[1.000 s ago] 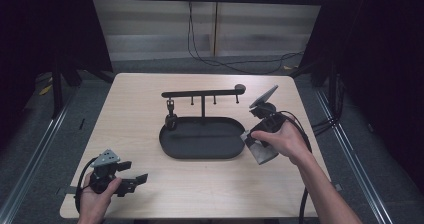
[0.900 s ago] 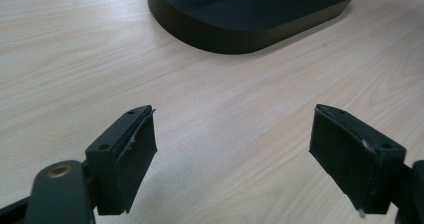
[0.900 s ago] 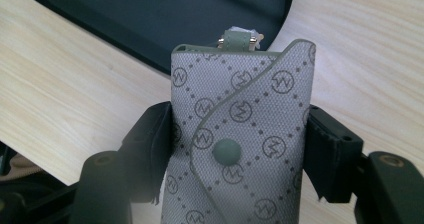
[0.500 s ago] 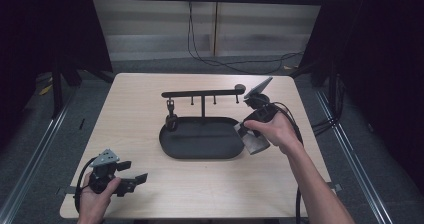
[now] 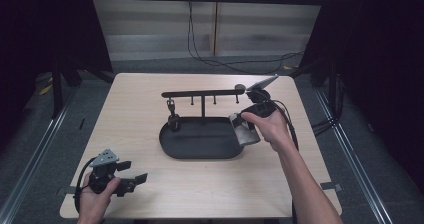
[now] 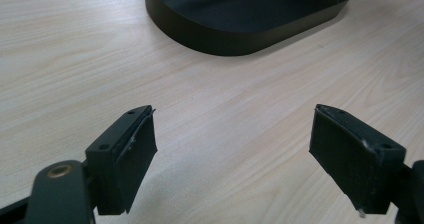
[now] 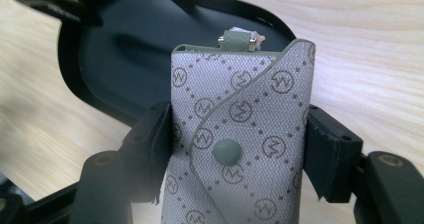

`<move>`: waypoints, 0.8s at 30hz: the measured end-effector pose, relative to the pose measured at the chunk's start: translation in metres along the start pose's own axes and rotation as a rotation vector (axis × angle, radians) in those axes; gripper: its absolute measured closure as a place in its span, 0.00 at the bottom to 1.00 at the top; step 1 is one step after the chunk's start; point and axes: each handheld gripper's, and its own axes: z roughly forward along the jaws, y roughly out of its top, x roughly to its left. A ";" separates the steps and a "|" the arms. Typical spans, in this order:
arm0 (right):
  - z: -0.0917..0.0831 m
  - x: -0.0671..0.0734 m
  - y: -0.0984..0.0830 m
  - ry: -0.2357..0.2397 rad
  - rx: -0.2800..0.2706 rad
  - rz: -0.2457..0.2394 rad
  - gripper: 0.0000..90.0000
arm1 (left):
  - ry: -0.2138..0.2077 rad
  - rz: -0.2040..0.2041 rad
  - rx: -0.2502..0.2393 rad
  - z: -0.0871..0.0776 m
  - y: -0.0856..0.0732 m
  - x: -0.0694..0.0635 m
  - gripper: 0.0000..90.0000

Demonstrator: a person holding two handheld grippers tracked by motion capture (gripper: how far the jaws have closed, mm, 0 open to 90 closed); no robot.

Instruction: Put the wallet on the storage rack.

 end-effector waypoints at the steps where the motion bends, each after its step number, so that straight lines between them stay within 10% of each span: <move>1: 0.002 -0.002 0.000 0.004 0.001 0.001 0.39 | -0.002 0.003 0.003 0.000 0.000 0.000 0.21; 24: 0.048 -0.022 -0.005 0.094 -0.116 0.083 0.39 | 0.006 0.007 -0.012 -0.001 0.001 0.000 0.21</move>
